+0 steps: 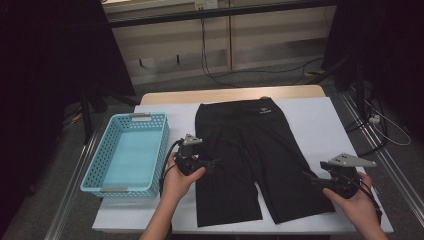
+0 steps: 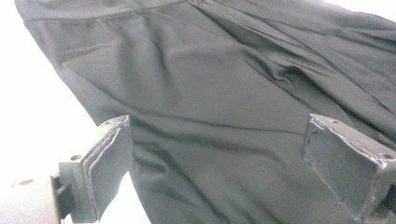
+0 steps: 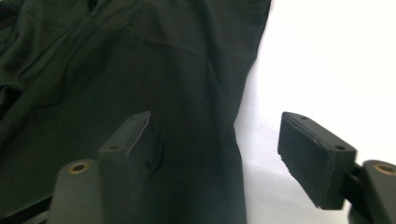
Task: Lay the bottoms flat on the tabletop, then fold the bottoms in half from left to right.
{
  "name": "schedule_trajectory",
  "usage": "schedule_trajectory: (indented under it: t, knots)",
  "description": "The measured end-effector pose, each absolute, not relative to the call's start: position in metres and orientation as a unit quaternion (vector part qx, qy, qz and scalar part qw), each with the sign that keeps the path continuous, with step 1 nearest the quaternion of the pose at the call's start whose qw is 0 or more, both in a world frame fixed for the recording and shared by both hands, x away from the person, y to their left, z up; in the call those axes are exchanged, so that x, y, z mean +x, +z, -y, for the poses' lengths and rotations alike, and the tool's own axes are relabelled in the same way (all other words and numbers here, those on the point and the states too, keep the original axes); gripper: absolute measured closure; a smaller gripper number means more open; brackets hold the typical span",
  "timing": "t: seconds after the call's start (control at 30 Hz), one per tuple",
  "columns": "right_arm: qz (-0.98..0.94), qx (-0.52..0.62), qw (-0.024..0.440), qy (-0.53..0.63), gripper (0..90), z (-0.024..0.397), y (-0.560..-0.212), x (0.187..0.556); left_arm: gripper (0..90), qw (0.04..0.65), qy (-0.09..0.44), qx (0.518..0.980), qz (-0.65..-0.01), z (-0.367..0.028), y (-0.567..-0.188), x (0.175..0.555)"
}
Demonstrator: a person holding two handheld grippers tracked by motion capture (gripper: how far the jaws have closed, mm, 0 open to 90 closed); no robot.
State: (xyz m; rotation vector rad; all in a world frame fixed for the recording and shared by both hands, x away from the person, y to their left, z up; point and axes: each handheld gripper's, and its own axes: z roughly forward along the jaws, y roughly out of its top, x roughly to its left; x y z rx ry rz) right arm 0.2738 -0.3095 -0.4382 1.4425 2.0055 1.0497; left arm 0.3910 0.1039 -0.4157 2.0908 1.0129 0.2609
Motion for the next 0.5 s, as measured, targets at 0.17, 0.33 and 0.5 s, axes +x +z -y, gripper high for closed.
schedule_trajectory:
  t: [0.17, 0.33, 0.5]
  knots:
    - [-0.721, 0.524, 0.229, 0.39, 21.2, 0.309, -0.437, 0.273, 8.7, 0.387, 0.102, 0.823, -0.403, -0.105, -0.419, 0.395]
    - [-0.722, 0.525, 0.227, 0.39, 19.5, 0.309, -0.438, 0.272, 7.0, 0.378, 0.102, 0.826, -0.406, -0.107, -0.424, 0.396]
    - [-0.72, 0.523, 0.229, 0.395, 18.6, 0.309, -0.438, 0.274, 6.2, 0.378, 0.103, 0.822, -0.415, -0.106, -0.427, 0.398]
